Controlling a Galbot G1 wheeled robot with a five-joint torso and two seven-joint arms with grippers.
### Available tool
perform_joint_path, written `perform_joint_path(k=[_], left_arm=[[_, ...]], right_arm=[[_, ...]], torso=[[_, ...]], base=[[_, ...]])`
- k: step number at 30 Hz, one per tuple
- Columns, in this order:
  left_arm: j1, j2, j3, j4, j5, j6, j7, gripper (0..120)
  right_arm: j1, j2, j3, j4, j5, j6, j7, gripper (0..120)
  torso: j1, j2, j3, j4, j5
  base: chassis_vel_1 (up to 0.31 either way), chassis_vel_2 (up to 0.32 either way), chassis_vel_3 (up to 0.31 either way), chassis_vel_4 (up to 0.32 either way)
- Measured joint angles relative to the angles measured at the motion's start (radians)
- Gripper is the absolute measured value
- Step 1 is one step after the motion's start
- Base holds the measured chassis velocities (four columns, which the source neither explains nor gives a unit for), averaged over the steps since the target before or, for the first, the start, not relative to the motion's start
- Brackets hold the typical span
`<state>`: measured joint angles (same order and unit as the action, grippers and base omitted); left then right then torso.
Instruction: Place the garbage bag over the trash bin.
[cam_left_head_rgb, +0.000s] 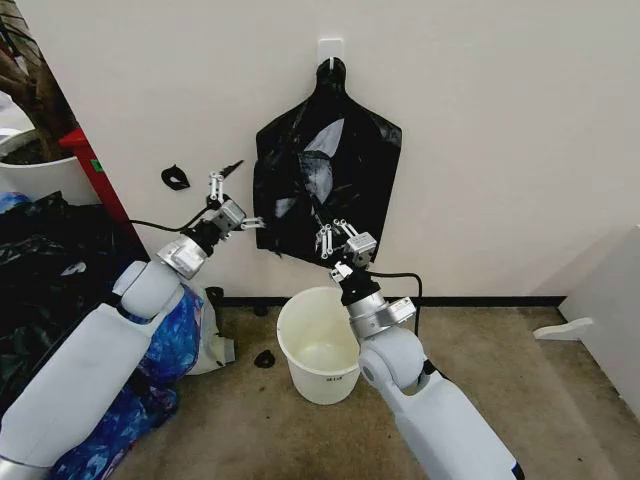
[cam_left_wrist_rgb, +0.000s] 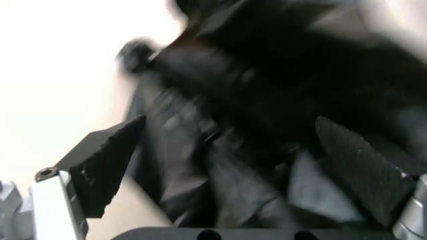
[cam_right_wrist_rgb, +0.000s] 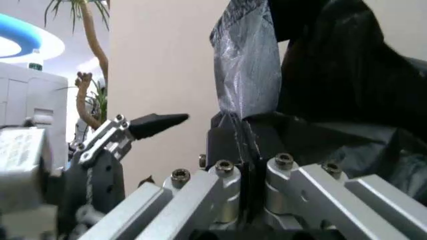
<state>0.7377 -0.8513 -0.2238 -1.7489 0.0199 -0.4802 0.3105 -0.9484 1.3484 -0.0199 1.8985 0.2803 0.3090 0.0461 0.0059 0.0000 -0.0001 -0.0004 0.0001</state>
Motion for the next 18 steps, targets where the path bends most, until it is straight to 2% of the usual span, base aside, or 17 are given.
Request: perform_joint_path(k=[6, 12, 16, 18], left_arm=[[-0.029, 0.003, -0.007, 0.023, 0.047, -0.048, 0.147, 100], [-0.08, -0.022, -0.008, 0.076, 0.164, -0.025, 0.21, 98], [-0.1, -0.037, -0.005, 0.091, 0.191, -0.009, 0.257, 90], [-0.114, -0.048, -0.006, 0.1, 0.214, 0.002, 0.297, 81]], right_arm=[[0.005, 0.01, -0.006, -0.001, 0.0, 0.0, -0.003, 0], [0.006, 0.017, -0.01, 0.001, -0.001, 0.0, -0.005, 0], [0.006, 0.015, -0.009, 0.004, -0.001, 0.001, -0.005, 0], [0.005, 0.011, -0.006, 0.008, -0.001, 0.001, -0.005, 0]], torso=[[0.0, 0.0, 0.0, 0.0001, -0.0001], [0.0, 0.0, 0.0, 0.0001, 0.0], [0.0, 0.0, 0.0, 0.0, -0.0001], [0.0, 0.0, 0.0, 0.0, -0.0001]], base=[[0.0, 0.0, 0.0, 0.0], [0.0, 0.0, 0.0, 0.0], [0.0, 0.0, 0.0, 0.0], [0.0, 0.0, 0.0, 0.0]])
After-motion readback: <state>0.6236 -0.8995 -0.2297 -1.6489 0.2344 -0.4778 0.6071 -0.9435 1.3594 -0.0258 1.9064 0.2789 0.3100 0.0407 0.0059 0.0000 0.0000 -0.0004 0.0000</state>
